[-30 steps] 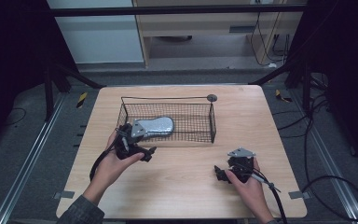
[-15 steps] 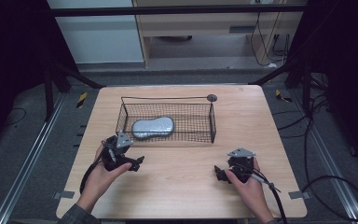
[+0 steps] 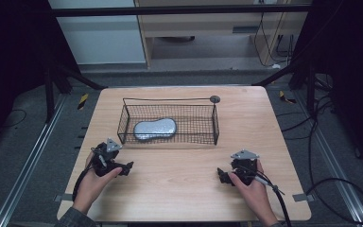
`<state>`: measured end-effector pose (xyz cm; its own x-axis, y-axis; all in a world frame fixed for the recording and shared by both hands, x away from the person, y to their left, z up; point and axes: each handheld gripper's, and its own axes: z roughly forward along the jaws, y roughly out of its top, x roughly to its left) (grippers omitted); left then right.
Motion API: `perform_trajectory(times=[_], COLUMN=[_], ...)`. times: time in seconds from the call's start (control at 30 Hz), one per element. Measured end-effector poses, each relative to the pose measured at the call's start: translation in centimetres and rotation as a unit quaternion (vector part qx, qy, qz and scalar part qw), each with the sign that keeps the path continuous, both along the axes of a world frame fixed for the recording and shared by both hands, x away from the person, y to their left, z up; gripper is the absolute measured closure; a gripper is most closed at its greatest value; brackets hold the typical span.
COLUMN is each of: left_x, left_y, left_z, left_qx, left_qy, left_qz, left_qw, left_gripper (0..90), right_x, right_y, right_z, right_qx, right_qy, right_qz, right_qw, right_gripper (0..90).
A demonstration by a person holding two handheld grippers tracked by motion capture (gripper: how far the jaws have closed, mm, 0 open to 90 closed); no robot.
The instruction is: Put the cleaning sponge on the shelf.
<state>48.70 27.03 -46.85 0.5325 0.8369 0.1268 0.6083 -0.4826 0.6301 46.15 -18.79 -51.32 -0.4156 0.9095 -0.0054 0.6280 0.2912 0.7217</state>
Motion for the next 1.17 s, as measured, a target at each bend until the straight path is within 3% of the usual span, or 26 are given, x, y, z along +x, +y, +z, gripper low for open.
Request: perform_trajectory(times=[0.13,0.37,0.47,0.6,0.9,1.17], left_x=[0.3,1.2,1.5,2.0,2.0,2.0], left_y=[1.0,2.6,3.1,3.9,4.5,4.5], left_z=[-0.7,-2.1,-2.6,-3.2,-3.9,-3.9], left_qx=[0.004,-0.012,-0.019,-0.045,-0.071,-0.070], left_qy=[0.007,0.013,0.009,0.012,-0.017,-0.018], left_qz=[0.015,0.039,0.047,0.063,0.063,0.062], left_qw=[0.9998,0.9991,0.9986,0.9969,0.9953,0.9954], left_gripper=[4.3,3.8,3.6,0.9,0.0,0.0], right_x=[0.0,0.0,0.0,0.0,0.0,0.0], right_y=[0.0,0.0,0.0,0.0,0.0,0.0], right_z=[0.0,0.0,0.0,0.0,0.0,0.0], right_qx=[0.000,0.000,0.000,0.000,0.000,0.000], right_qy=[0.000,0.000,0.000,0.000,0.000,0.000], right_qz=[0.000,0.000,0.000,0.000,0.000,0.000], right_qw=[1.0000,1.0000,1.0000,1.0000,1.0000,1.0000], right_gripper=[0.5,0.5,0.5,0.4,0.4,0.4])
